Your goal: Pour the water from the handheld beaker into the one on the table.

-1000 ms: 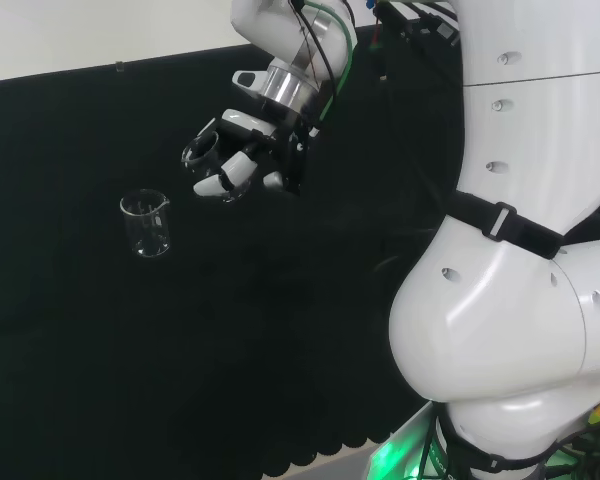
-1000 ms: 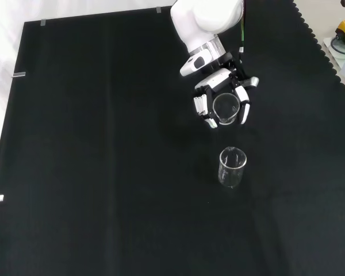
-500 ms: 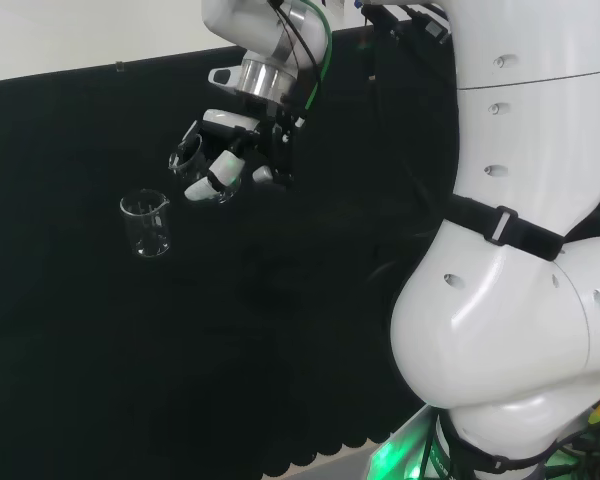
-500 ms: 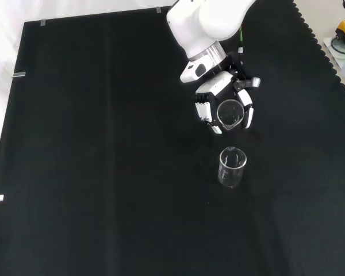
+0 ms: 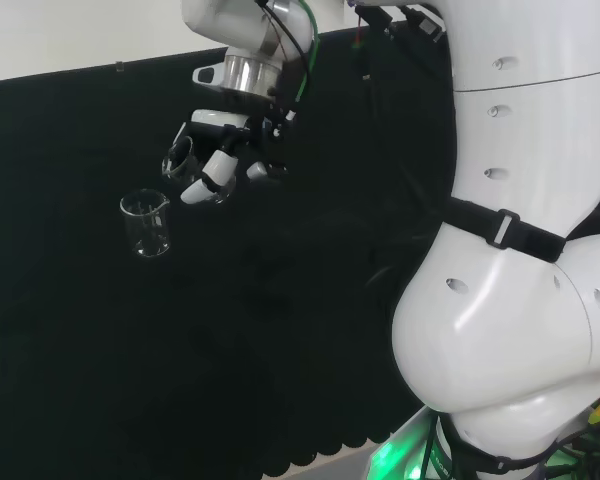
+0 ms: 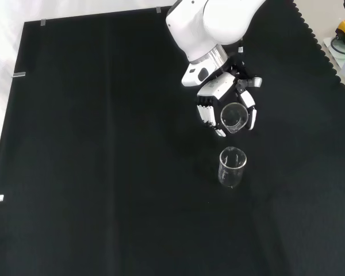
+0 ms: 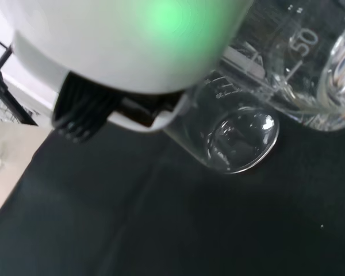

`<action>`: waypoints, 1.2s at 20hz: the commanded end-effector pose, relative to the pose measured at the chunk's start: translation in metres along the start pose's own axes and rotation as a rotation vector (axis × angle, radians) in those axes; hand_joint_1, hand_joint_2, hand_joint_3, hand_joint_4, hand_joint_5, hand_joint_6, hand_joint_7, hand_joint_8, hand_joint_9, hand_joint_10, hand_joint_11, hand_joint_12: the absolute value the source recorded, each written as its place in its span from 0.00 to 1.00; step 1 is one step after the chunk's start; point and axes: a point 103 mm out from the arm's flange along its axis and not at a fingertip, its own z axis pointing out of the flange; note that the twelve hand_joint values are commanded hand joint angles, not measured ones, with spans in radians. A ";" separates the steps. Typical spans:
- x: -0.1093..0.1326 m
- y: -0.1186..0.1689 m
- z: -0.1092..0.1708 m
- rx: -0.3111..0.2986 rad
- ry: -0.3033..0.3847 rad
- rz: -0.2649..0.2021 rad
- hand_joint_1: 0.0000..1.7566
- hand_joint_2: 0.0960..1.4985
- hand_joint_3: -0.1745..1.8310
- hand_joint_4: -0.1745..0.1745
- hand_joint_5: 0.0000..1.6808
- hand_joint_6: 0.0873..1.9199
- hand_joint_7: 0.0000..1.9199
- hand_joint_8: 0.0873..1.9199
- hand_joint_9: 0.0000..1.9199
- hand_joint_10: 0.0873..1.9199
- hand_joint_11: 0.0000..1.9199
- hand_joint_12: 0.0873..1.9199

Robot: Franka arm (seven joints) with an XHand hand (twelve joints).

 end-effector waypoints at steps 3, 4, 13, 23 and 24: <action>0.011 0.004 0.002 0.049 -0.039 -0.002 0.83 0.24 0.53 0.00 0.80 0.21 0.88 0.00 0.81 0.17 0.67 0.34; 0.013 0.005 0.003 0.053 -0.040 0.000 0.83 0.24 0.53 0.00 0.80 0.21 0.88 0.00 0.81 0.17 0.67 0.34; 0.019 0.008 0.004 0.087 -0.080 0.013 0.83 0.24 0.54 0.00 0.80 0.21 0.88 0.00 0.81 0.18 0.67 0.34; 0.018 0.009 0.001 0.116 -0.133 0.044 0.83 0.24 0.54 0.00 0.80 0.21 0.88 0.00 0.81 0.18 0.67 0.34; 0.018 0.009 0.000 0.122 -0.139 0.050 0.83 0.24 0.54 0.00 0.80 0.21 0.88 0.00 0.81 0.18 0.67 0.34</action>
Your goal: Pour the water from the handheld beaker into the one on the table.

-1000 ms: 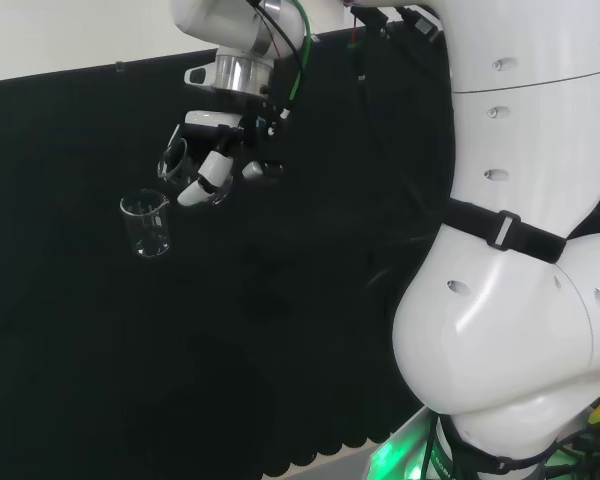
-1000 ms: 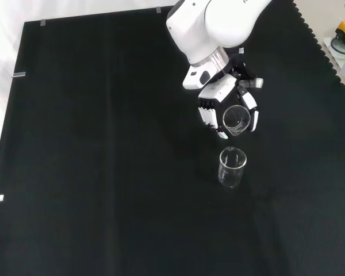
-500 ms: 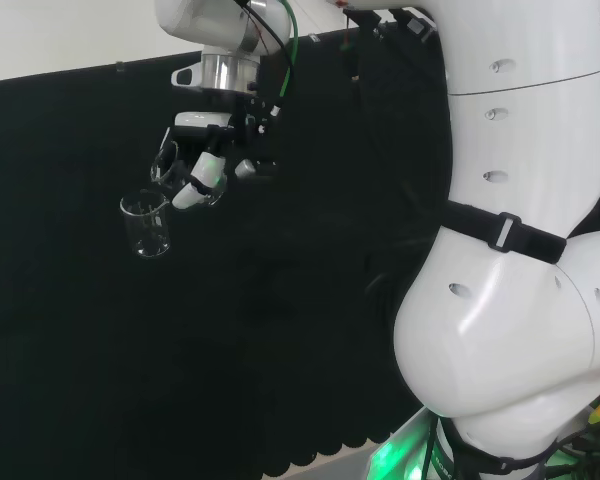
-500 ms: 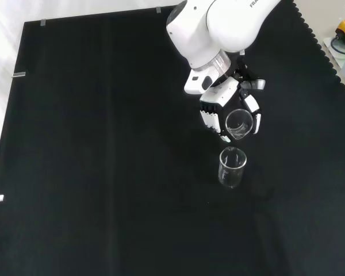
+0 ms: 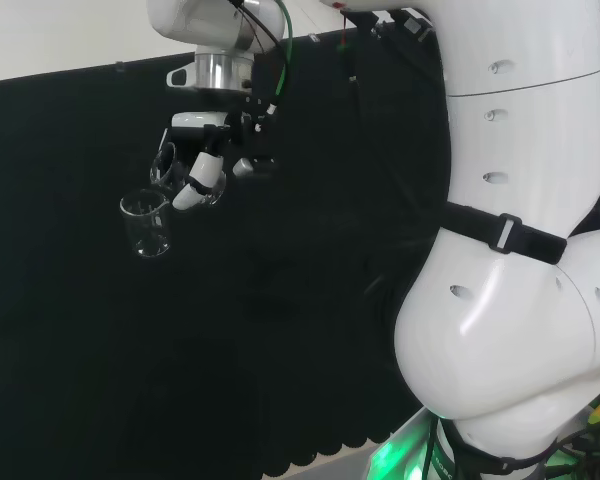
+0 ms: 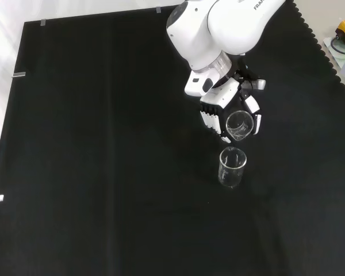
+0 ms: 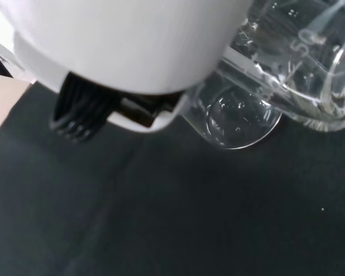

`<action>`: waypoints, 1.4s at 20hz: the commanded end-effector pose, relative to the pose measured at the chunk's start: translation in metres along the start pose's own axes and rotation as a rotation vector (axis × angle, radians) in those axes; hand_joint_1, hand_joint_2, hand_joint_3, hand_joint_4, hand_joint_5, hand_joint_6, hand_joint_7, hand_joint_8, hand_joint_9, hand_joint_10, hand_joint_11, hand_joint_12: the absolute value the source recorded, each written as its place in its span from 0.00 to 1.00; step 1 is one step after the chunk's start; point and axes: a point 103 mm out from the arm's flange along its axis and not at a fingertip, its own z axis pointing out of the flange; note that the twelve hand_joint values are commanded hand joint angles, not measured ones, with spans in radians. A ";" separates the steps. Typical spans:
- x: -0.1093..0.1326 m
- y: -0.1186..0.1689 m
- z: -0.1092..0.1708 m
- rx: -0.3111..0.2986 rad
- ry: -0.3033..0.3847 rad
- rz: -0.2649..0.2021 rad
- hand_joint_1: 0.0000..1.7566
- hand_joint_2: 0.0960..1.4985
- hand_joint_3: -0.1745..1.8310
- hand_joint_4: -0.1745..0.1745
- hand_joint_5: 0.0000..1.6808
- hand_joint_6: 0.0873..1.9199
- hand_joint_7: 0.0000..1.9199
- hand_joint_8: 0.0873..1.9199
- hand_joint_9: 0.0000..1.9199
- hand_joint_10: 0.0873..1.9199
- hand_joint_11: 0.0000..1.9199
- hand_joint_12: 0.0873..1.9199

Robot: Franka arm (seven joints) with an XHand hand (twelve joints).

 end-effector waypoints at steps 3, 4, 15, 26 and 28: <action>0.000 0.001 -0.003 0.038 -0.043 0.032 0.83 0.24 0.54 0.00 0.80 0.21 0.88 0.00 0.81 0.18 0.68 0.34; 0.000 0.002 -0.003 0.047 -0.051 0.035 0.83 0.24 0.54 0.00 0.80 0.21 0.88 0.00 0.81 0.18 0.68 0.34; 0.000 0.010 -0.007 0.103 -0.099 0.091 0.83 0.24 0.54 0.00 0.80 0.21 0.88 0.00 0.81 0.18 0.68 0.34; 0.002 0.013 -0.012 0.123 -0.141 0.134 0.83 0.23 0.54 0.00 0.80 0.21 0.88 0.00 0.81 0.19 0.68 0.34; 0.003 0.013 -0.014 0.131 -0.167 0.142 0.83 0.23 0.54 0.00 0.80 0.21 0.88 0.00 0.81 0.19 0.68 0.34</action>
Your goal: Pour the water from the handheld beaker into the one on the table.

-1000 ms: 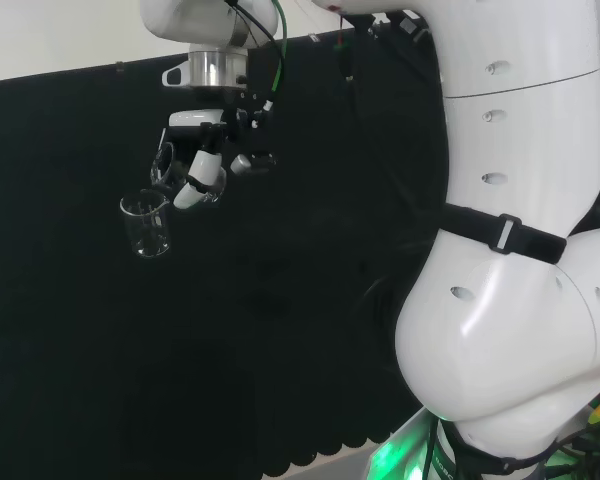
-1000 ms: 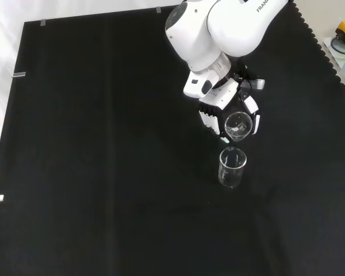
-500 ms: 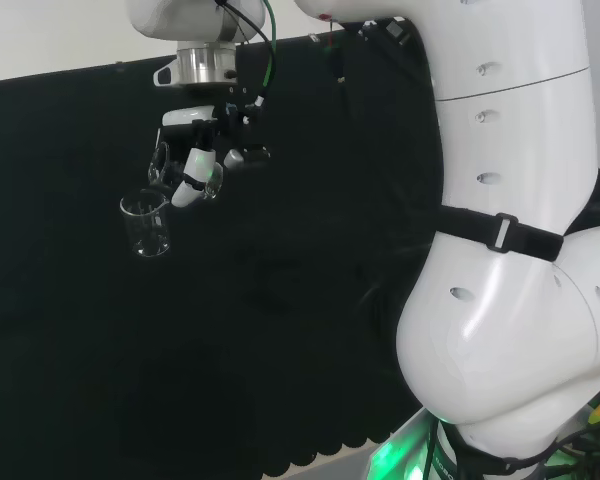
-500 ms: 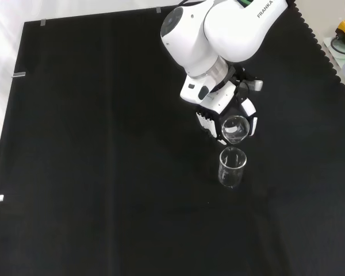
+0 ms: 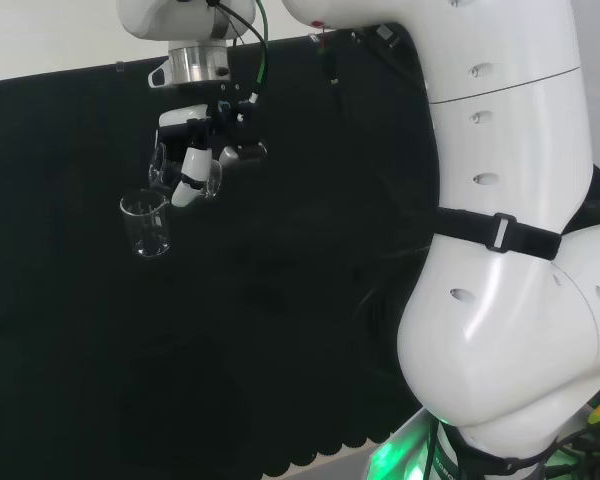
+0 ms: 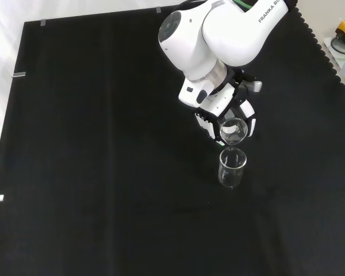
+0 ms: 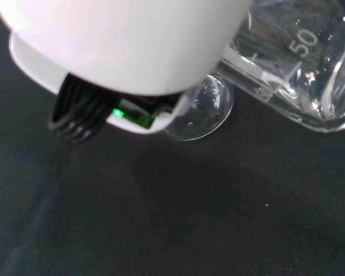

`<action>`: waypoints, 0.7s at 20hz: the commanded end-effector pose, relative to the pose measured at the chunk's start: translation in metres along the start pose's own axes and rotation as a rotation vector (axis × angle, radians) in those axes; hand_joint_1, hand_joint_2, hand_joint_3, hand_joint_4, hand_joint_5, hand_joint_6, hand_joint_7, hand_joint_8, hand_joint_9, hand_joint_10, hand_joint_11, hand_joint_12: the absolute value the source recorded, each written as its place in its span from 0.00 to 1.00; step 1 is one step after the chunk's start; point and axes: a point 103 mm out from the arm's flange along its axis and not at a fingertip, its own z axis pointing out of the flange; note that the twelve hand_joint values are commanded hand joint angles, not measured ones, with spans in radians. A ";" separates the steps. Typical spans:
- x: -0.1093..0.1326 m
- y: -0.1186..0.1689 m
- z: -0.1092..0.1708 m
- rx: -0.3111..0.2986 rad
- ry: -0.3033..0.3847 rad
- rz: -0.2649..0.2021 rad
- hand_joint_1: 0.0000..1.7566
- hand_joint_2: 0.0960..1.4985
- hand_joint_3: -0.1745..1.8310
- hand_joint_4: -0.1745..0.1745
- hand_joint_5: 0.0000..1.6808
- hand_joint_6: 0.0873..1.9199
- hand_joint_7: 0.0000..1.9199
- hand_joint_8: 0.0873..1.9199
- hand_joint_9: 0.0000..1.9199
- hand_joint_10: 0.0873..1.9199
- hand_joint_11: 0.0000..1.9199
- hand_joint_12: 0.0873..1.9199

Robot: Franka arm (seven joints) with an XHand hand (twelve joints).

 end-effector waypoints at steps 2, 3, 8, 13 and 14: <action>0.003 -0.002 -0.006 0.017 -0.047 0.025 0.83 0.23 0.54 0.00 0.80 0.21 0.88 0.00 0.81 0.20 0.68 0.34; 0.004 -0.002 -0.007 0.017 -0.055 0.027 0.83 0.23 0.54 0.00 0.80 0.21 0.88 0.00 0.81 0.20 0.68 0.34; 0.006 -0.003 -0.009 0.028 -0.077 0.039 0.83 0.23 0.54 0.00 0.80 0.21 0.88 0.00 0.81 0.20 0.68 0.34; 0.011 0.000 -0.011 0.047 -0.092 0.065 0.83 0.23 0.54 0.00 0.80 0.21 0.88 0.00 0.80 0.21 0.68 0.34; 0.012 0.000 -0.011 0.047 -0.096 0.065 0.83 0.23 0.54 0.00 0.80 0.21 0.88 0.00 0.80 0.21 0.68 0.34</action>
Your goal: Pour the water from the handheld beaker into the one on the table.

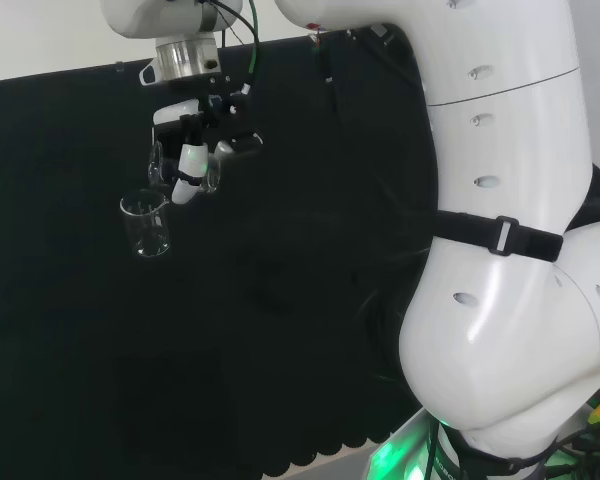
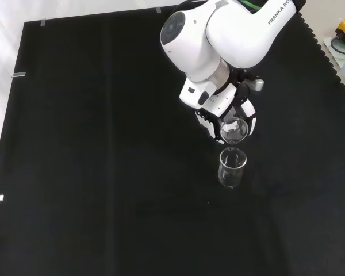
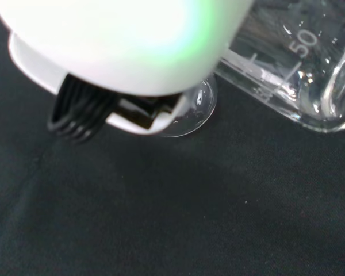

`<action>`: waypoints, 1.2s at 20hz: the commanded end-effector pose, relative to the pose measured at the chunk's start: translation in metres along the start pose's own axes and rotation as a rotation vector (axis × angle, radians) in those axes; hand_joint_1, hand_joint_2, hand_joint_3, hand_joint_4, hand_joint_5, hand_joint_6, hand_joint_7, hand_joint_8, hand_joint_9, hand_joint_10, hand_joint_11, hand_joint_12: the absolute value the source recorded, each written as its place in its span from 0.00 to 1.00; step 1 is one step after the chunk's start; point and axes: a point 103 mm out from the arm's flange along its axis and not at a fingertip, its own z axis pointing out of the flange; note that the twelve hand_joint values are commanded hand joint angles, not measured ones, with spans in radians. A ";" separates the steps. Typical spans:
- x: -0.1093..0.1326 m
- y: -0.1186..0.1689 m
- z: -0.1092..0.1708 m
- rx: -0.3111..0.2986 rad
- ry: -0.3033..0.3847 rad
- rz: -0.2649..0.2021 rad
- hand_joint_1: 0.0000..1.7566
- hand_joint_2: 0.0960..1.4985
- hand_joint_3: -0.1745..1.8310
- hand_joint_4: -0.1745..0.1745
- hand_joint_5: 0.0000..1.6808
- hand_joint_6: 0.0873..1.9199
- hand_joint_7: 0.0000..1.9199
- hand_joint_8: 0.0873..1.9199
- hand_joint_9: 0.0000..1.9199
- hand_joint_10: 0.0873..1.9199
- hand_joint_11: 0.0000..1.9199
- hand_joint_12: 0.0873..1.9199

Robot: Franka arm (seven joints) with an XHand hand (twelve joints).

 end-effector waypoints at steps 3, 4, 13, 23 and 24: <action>0.006 0.002 -0.002 0.024 -0.036 0.025 0.83 0.23 0.54 0.00 0.80 0.21 0.88 0.00 0.80 0.21 0.69 0.34; 0.007 0.002 -0.002 0.030 -0.042 0.030 0.83 0.23 0.54 0.00 0.80 0.21 0.88 0.00 0.80 0.21 0.69 0.34; -0.005 -0.007 -0.006 0.031 -0.044 0.052 0.83 0.23 0.54 0.00 0.80 0.21 0.88 0.00 0.80 0.22 0.69 0.34; 0.009 0.004 -0.007 0.089 -0.122 0.084 0.83 0.23 0.54 0.00 0.80 0.21 0.88 0.00 0.80 0.22 0.69 0.34; 0.008 0.003 -0.008 0.089 -0.122 0.083 0.83 0.23 0.54 0.00 0.80 0.21 0.88 0.00 0.80 0.22 0.69 0.34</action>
